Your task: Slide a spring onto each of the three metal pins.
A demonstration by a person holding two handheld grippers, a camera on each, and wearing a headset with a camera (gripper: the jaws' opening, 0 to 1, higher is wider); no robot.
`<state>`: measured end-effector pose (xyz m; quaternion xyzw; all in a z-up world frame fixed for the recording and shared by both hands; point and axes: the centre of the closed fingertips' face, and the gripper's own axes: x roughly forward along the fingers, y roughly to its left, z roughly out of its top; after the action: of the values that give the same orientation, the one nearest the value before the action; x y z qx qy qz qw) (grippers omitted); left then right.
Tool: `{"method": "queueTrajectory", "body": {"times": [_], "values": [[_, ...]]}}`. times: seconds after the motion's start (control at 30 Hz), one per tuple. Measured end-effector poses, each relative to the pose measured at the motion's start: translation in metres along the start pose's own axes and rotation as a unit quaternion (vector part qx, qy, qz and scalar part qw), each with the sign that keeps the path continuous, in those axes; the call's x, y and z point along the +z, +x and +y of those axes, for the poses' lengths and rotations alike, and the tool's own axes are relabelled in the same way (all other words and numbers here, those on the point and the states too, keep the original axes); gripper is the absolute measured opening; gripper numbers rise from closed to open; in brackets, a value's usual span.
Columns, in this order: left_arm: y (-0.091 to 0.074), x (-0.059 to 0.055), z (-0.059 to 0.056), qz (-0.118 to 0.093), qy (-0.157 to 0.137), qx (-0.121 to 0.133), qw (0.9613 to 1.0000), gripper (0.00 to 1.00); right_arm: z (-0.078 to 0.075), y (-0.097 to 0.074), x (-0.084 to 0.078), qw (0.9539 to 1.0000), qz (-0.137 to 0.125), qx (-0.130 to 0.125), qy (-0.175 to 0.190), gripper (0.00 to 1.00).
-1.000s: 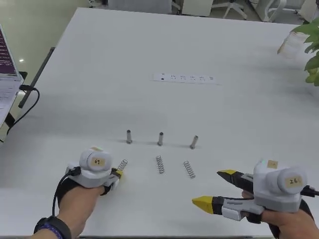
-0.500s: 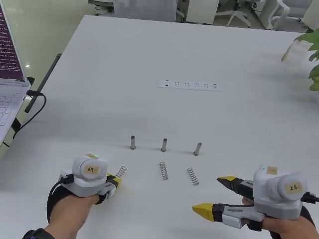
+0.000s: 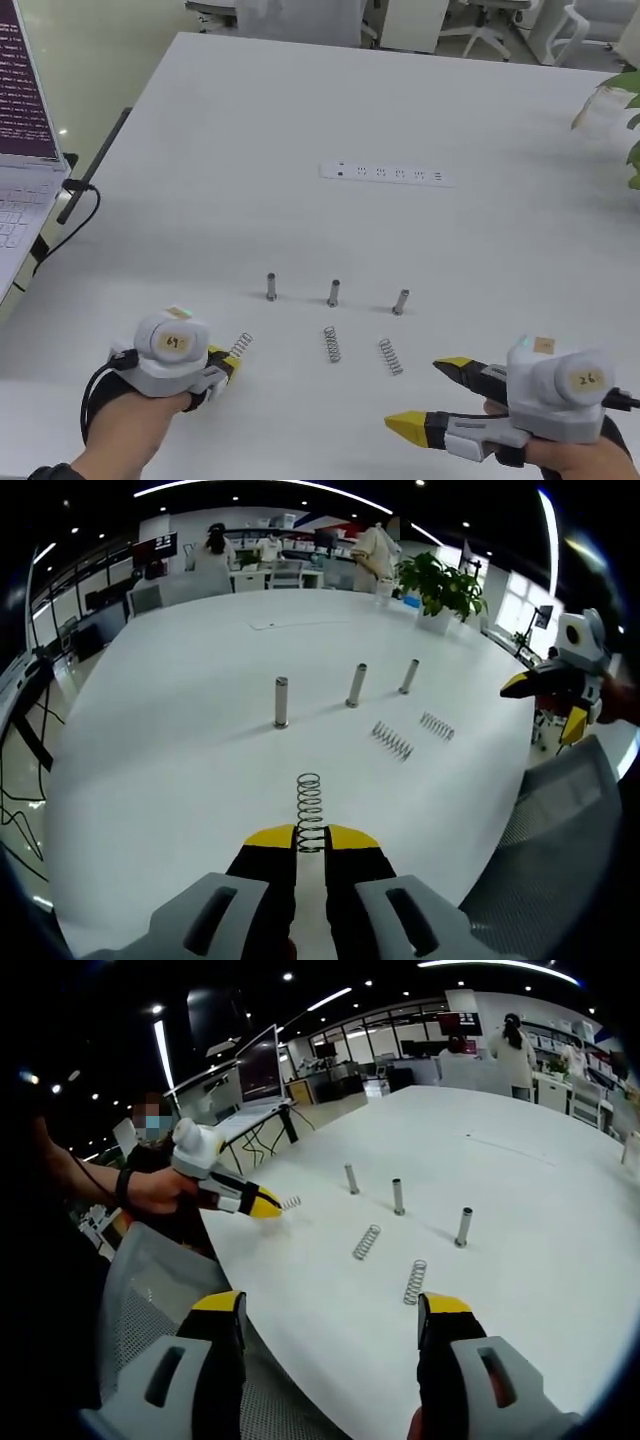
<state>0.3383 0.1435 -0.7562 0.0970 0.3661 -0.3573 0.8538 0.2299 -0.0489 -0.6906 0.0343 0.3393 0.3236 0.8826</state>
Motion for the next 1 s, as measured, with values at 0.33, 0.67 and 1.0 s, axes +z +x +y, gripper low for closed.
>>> {"method": "queueTrajectory", "body": {"times": [0.33,0.67,1.0], "values": [[-0.001,-0.007,0.002,0.007,0.007,-0.003,0.9999,0.02,0.000,0.001,-0.001,1.0000,0.000,0.002,0.000,0.67],[-0.011,-0.001,-0.001,-0.001,0.016,-0.009,0.9998,0.02,-0.002,-0.001,0.001,1.0000,0.001,0.002,-0.002,0.67],[-0.021,0.002,-0.016,-0.009,0.035,-0.027,0.9990,0.02,0.001,0.009,0.011,0.9997,0.002,0.019,-0.013,0.63]]}}
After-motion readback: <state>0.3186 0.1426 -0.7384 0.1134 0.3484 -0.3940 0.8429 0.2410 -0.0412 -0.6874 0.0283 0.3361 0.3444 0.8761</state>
